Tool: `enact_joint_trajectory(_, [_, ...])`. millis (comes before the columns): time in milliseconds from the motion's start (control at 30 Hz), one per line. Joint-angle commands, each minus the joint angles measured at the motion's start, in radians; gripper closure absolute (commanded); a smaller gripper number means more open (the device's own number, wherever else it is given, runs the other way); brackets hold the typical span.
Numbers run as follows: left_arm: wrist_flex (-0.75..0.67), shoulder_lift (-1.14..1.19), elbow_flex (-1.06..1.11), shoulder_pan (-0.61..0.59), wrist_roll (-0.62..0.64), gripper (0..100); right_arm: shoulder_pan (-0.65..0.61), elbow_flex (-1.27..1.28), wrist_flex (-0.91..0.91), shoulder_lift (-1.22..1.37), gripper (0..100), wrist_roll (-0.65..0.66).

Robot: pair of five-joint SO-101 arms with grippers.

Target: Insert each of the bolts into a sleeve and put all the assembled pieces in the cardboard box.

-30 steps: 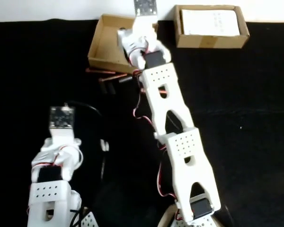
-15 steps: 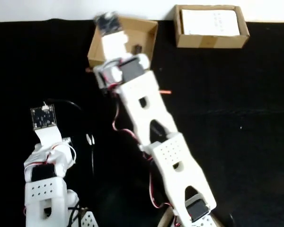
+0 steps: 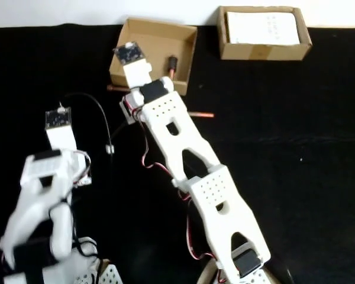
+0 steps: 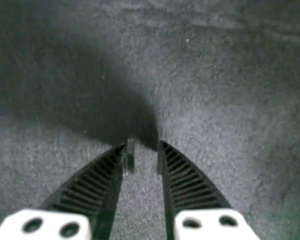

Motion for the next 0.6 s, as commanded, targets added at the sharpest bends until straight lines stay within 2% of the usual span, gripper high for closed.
enact_joint_trajectory(0, [0.060,0.105,-0.128,-0.004,0.032,90,0.031,0.012,-0.077,0.021,84.2,0.009])
enact_joint_trajectory(233, [0.091,0.153,-0.171,-0.004,0.037,90,0.051,0.005,-0.182,0.160,84.2,0.008])
enact_joint_trajectory(567, [0.091,0.153,-0.171,-0.004,0.037,90,0.050,0.016,-0.255,0.176,84.2,-0.038])
